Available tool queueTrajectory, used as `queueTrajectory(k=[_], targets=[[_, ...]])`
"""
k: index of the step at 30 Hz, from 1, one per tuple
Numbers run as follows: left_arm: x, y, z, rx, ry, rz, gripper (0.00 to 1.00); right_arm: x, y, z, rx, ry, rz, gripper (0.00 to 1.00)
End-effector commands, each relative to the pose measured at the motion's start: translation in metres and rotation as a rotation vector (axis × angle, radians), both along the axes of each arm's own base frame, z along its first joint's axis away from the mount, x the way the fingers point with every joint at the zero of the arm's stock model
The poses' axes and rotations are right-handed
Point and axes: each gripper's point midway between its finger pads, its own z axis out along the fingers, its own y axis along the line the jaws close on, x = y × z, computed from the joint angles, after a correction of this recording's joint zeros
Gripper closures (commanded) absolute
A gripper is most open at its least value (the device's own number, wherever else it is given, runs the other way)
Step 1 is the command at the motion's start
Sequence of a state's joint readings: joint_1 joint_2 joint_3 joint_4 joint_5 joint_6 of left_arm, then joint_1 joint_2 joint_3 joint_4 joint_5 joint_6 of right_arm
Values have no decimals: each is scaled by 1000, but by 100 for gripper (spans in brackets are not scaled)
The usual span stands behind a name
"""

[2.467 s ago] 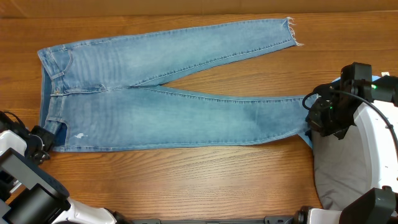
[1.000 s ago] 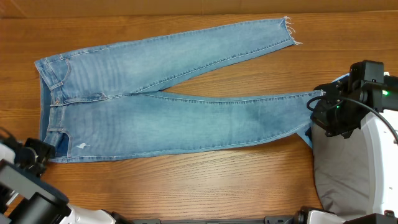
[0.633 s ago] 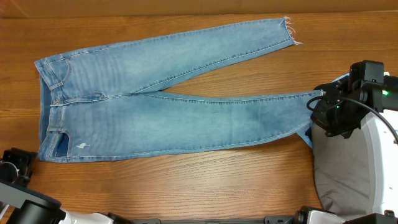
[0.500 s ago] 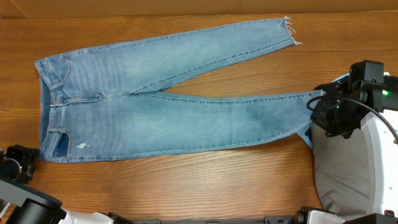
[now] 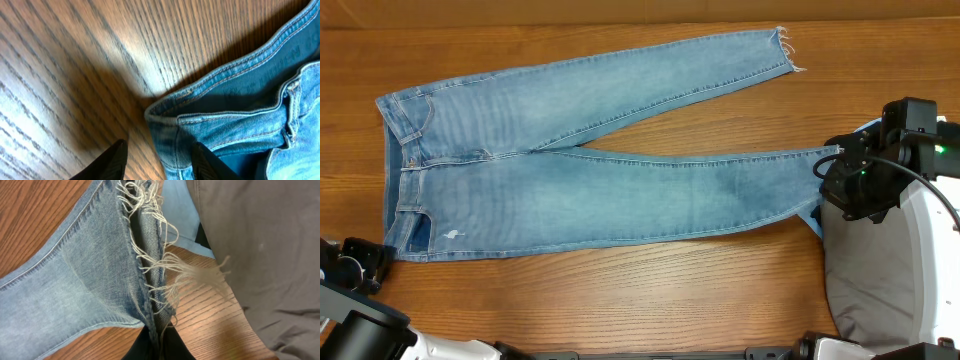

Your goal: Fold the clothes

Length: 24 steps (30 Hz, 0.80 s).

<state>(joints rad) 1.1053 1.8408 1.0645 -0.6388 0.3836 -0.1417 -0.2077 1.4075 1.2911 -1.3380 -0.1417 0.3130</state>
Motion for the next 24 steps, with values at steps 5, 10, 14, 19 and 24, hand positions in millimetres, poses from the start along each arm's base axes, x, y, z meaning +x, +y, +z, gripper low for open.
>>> queueTrajectory(k=[5,10,14,19,24], targets=[[-2,-12,-33,-74,38,-26,66,5,-2,10,-19,-38,9,94],[2,-18,-39,-106,23,-34,92,5,-2,10,-19,-38,9,94],[10,-22,-30,-130,-29,-38,96,6,-2,11,-20,-41,9,94],[17,-18,10,-89,-87,-42,96,2,-1,18,-18,-44,1,95],[19,-13,85,18,-146,-19,96,3,-1,51,-18,-93,-48,96]])
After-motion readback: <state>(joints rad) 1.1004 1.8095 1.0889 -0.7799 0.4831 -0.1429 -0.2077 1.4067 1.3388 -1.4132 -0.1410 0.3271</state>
